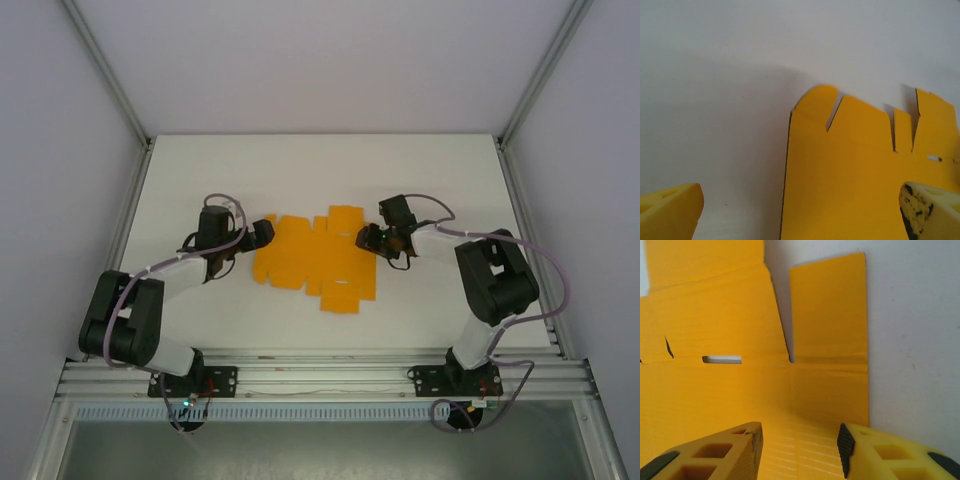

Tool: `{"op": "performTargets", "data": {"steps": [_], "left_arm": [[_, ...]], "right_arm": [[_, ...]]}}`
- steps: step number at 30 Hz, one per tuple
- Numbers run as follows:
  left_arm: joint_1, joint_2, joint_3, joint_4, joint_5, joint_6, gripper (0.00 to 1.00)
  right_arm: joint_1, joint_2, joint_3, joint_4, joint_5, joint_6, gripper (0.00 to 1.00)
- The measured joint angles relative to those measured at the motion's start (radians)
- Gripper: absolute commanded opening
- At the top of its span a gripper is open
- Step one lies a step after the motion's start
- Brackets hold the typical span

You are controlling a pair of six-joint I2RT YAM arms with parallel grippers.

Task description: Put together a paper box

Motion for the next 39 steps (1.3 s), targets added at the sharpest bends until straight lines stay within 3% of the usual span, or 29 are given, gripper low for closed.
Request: {"op": "performTargets", "data": {"steps": [8,15,18,24,27,32,39], "left_arm": [[-0.007,0.074,0.0,0.05,0.191,-0.001,0.95],[-0.009,0.151,0.0,0.128,0.341,-0.026,0.7],[-0.009,0.151,0.0,0.154,0.378,-0.043,0.52],[-0.02,0.12,0.026,0.134,0.375,-0.042,0.0],[-0.03,0.087,0.049,0.114,0.358,-0.045,0.0],[-0.041,0.01,0.104,0.071,0.328,-0.031,0.0],[-0.041,-0.083,0.192,0.08,0.37,-0.036,0.0]], "right_arm": [[-0.006,0.008,-0.024,0.076,0.0,-0.001,0.46],[-0.015,0.009,-0.051,0.146,-0.01,-0.003,0.46],[-0.016,0.011,-0.055,0.162,-0.015,-0.003,0.47],[-0.023,0.006,-0.064,0.195,-0.034,-0.021,0.58],[-0.04,-0.022,-0.064,0.185,-0.064,-0.043,0.73],[-0.125,-0.181,-0.07,0.163,-0.129,-0.098,0.86],[-0.222,-0.377,-0.065,0.134,-0.252,-0.166,0.88]]}}
